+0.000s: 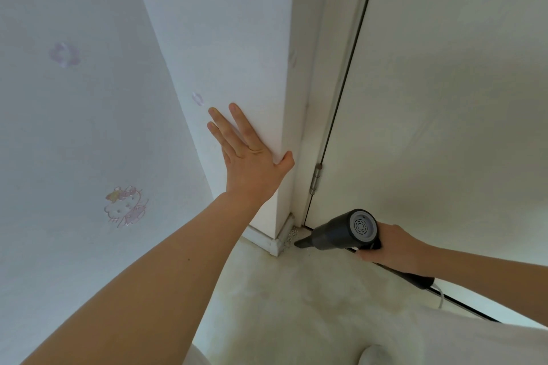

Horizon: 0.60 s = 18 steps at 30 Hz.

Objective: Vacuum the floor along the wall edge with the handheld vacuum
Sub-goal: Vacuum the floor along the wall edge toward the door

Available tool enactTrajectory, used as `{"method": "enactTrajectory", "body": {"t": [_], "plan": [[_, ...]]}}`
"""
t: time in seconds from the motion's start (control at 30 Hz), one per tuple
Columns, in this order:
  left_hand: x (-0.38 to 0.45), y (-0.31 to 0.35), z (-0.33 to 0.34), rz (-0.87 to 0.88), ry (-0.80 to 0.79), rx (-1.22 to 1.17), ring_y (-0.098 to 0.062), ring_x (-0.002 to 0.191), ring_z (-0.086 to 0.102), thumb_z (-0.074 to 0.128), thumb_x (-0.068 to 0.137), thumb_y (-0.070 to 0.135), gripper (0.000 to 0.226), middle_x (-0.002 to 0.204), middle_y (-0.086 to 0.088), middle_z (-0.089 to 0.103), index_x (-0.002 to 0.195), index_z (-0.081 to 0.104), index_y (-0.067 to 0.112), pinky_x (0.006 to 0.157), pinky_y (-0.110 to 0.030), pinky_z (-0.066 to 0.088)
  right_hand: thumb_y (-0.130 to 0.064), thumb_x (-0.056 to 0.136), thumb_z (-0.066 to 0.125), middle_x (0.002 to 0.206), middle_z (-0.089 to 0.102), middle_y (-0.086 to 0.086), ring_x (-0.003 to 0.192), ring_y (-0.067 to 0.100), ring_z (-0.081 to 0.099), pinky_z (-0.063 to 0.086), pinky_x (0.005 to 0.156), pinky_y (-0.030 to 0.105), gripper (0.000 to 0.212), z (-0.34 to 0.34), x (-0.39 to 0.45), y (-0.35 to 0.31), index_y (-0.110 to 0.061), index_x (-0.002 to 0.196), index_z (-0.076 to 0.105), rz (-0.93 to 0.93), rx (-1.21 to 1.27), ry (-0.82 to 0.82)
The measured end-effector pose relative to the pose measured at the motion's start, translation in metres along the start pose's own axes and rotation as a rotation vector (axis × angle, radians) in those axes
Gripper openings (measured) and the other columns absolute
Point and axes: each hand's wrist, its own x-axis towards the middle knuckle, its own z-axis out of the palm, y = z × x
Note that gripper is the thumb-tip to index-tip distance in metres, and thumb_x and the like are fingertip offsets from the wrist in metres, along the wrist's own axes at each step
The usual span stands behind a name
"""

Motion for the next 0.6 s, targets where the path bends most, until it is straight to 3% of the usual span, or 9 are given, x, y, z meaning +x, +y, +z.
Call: {"method": "enactTrajectory", "body": {"t": [0.2,0.43,0.6], "plan": [[0.000,0.000,0.000,0.000,-0.008,-0.010,-0.053,0.142,-0.020,0.068,0.079,0.051,0.125,0.154,-0.029,-0.028,0.148,-0.027,0.008,0.117,-0.054,0.008,-0.027,0.081,0.069,0.077,0.060,-0.017,0.073,0.004,0.058,0.042,0.060,0.009,0.030,-0.003,-0.003,-0.001,-0.041,0.083,0.043,0.009,-0.011,0.035],[0.000,-0.001,0.000,0.012,0.007,-0.003,-0.054,0.142,-0.017,0.068,0.079,0.052,0.122,0.154,-0.031,-0.025,0.148,-0.026,0.013,0.117,-0.054,0.009,-0.023,0.078,0.067,0.071,0.062,-0.007,0.063,0.006,0.057,0.043,0.055,0.012,0.022,-0.004,-0.008,0.005,-0.033,0.077,0.048,0.030,-0.045,-0.005],[0.000,-0.001,0.001,0.018,0.020,-0.001,-0.055,0.142,-0.016,0.069,0.078,0.051,0.123,0.154,-0.033,-0.024,0.148,-0.025,0.013,0.117,-0.053,0.009,-0.023,0.079,0.068,0.075,0.062,-0.011,0.070,0.007,0.059,0.042,0.057,0.011,0.028,-0.005,-0.012,0.004,-0.037,0.078,0.044,0.024,-0.055,0.037]]}}
